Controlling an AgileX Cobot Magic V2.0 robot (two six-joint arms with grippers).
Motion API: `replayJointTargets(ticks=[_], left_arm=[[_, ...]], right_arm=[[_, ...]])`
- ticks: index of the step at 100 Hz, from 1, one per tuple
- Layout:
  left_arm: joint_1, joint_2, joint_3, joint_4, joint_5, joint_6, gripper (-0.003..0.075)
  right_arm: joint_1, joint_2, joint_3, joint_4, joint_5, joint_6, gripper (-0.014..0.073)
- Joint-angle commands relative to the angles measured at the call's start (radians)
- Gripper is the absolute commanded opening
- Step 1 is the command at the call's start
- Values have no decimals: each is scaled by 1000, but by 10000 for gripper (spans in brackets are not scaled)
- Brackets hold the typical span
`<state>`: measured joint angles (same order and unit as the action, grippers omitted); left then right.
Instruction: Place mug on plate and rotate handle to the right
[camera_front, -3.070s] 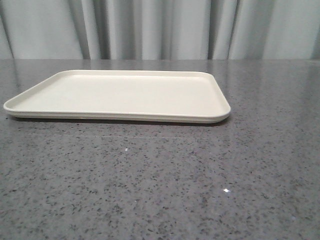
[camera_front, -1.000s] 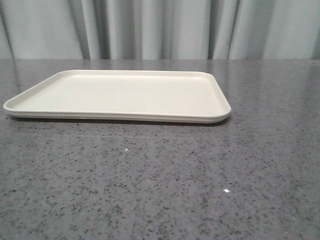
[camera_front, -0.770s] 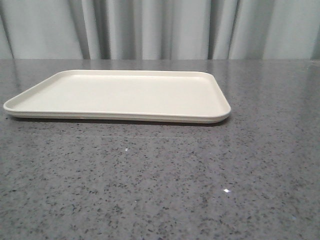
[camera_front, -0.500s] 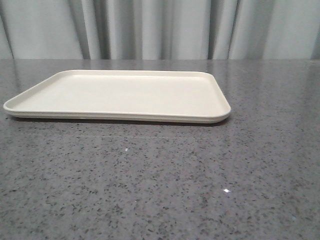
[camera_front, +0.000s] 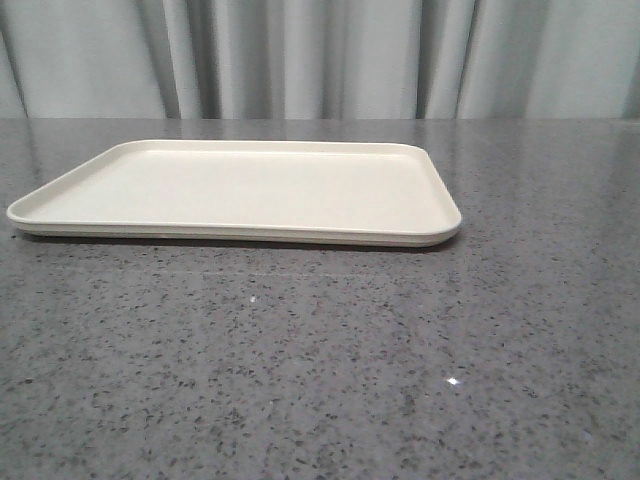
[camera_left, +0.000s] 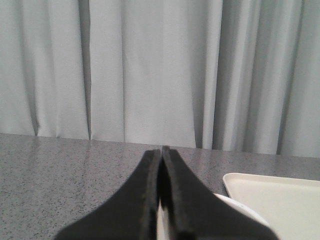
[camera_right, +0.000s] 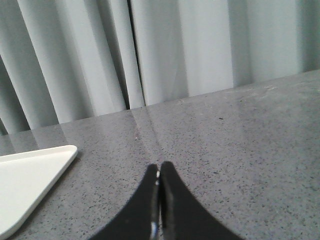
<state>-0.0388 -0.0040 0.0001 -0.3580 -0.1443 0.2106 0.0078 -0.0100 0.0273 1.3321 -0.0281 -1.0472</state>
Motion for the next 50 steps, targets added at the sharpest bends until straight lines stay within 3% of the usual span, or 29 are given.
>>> replayJointTargets(ticks=[1, 50], left_arm=[[1, -30, 9, -7, -77, -9, -20], [1, -30, 9, -7, -62, -9, -20]], right_arm=[[0, -21, -2, -2, -16, -10, -60], [0, -21, -2, -2, -16, -10, -60]])
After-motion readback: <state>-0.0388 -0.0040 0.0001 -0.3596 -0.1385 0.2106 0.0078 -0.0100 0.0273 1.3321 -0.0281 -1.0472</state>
